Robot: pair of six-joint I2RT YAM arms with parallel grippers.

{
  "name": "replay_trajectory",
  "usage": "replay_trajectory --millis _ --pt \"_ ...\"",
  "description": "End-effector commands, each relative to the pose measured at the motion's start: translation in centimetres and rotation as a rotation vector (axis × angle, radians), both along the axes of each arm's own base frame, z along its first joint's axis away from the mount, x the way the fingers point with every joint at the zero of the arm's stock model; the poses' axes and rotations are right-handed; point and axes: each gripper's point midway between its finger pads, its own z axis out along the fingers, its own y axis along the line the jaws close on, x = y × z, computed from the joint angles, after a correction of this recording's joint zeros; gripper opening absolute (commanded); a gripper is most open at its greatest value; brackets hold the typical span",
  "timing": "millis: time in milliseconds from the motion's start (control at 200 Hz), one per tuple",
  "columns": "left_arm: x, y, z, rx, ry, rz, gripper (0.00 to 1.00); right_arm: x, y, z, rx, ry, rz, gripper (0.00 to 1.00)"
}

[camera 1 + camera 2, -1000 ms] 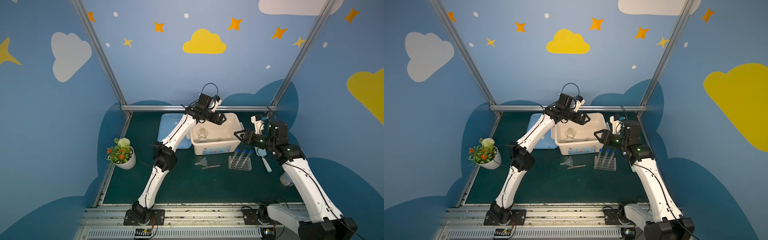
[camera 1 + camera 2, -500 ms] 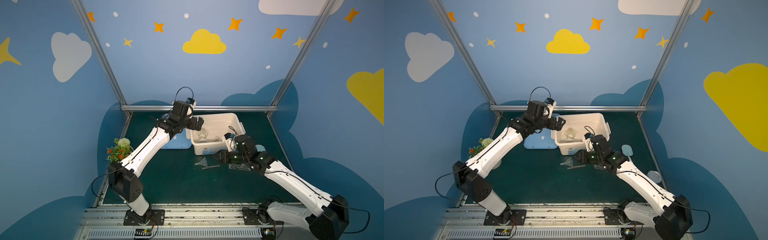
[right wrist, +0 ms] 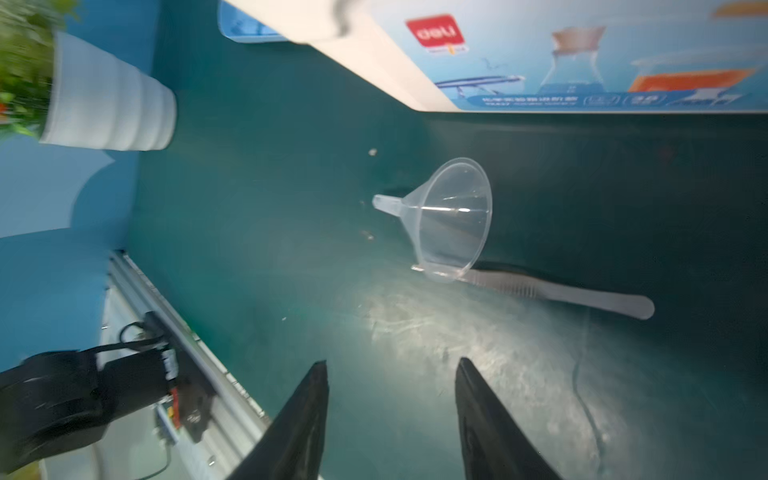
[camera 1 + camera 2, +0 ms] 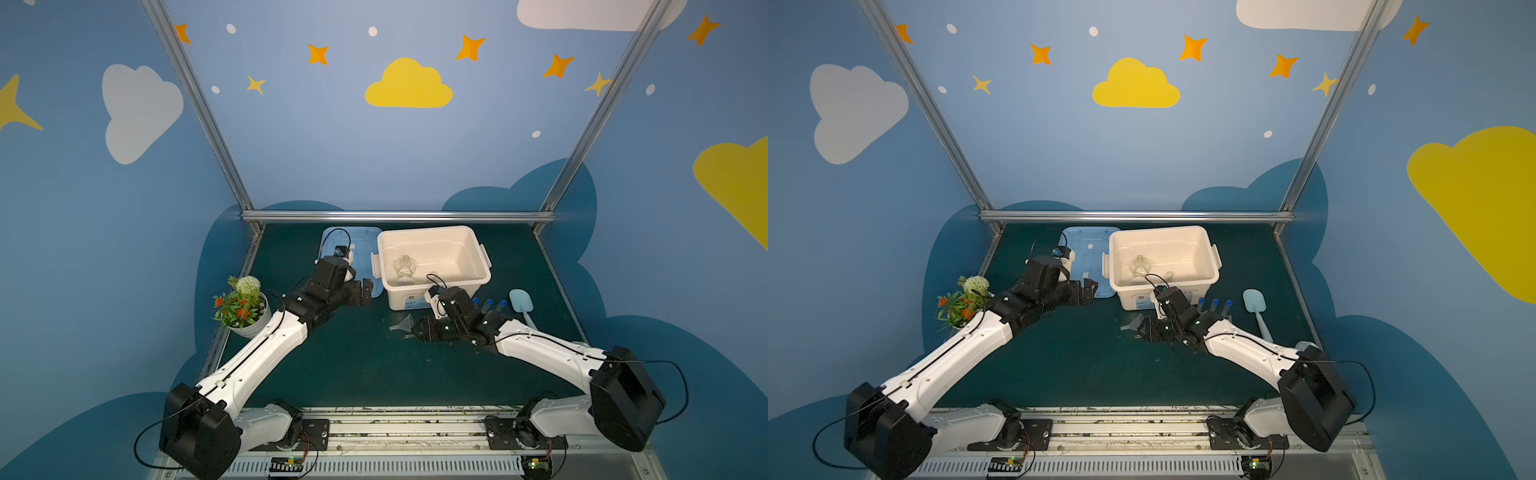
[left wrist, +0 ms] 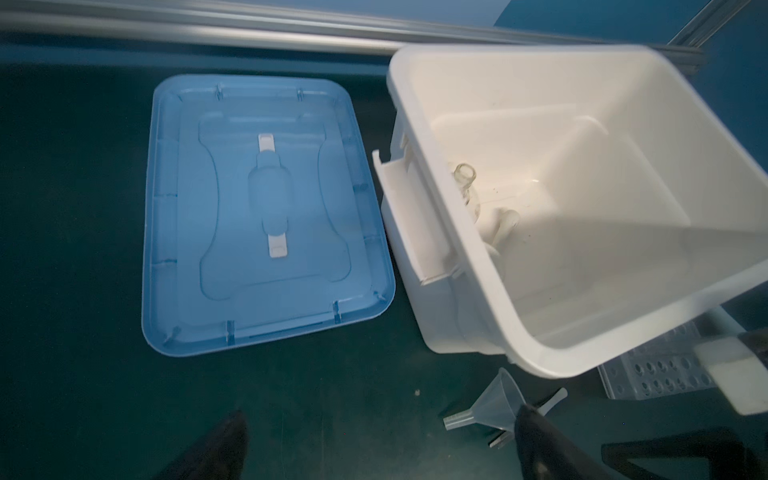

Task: Organize the chemistry lab equipment
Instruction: 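Raise the left gripper while the right gripper moves to the funnel, then lower the right gripper and grasp the clear plastic funnel's rim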

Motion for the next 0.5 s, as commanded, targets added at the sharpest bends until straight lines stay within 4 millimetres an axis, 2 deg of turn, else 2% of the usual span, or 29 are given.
replay_trajectory --millis 0,85,310,491 --pt "-0.4 0.4 -1.0 -0.04 0.026 0.053 1.0 1.0 0.8 -0.7 -0.016 -0.028 0.008 0.51" --pt "-1.0 0.8 -2.3 -0.036 0.061 0.065 1.0 1.3 1.3 -1.3 -0.017 -0.016 0.014 0.51" --pt "-2.2 1.3 -4.0 -0.068 0.087 0.093 1.0 2.0 2.7 -1.9 0.001 -0.004 0.031 0.49" --pt "-3.3 1.9 -6.3 -0.067 0.139 0.119 1.0 2.2 3.3 -2.6 0.013 0.011 0.036 0.48"
